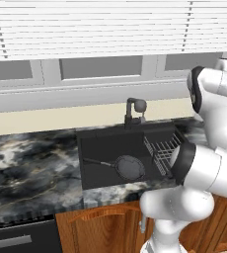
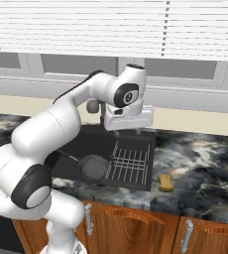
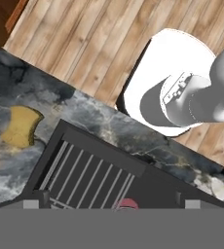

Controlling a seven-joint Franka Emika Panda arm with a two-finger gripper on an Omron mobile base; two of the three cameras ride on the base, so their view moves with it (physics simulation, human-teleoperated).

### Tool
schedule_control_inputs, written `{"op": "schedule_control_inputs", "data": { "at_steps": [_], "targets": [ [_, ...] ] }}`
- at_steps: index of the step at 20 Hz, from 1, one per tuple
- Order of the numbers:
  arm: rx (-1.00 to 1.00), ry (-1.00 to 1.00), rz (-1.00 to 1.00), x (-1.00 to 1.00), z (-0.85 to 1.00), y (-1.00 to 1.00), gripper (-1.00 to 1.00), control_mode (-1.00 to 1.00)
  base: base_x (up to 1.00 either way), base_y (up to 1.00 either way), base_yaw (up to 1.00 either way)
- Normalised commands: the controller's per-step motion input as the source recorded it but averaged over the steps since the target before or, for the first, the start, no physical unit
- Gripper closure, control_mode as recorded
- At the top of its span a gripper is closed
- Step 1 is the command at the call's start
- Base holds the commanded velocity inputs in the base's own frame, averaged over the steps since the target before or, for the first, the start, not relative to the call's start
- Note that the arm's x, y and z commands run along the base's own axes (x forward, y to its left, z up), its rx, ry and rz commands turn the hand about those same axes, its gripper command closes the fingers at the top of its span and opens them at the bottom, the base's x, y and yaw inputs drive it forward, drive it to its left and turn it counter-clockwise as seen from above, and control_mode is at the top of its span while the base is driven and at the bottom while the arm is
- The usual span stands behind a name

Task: Pick the pan and sponge and place them into the sink. Then turn on the water.

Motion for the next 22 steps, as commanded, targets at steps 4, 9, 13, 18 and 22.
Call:
{"op": "schedule_control_inputs", "data": {
  "at_steps": [4,9,13,18,22],
  "targets": [
    [-0.1,0.03,-0.12,0.0,-0.04,-0.27,-1.0,-1.0,0.0,0.0,0.0],
    [-0.03,0.02,-0.14,0.0,-0.11,-0.32,-1.0,-1.0,0.0,0.0,0.0],
    [0.03,0.02,-0.15,0.0,-0.27,-0.36,-1.0,-1.0,0.0,0.0,0.0],
    [0.02,0.01,-0.15,0.0,-0.28,-0.35,-1.0,-1.0,0.0,0.0,0.0],
    [0.0,0.0,-0.16,0.03,-0.19,-0.3,-1.0,-1.0,0.0,0.0,0.0]
  ]
}}
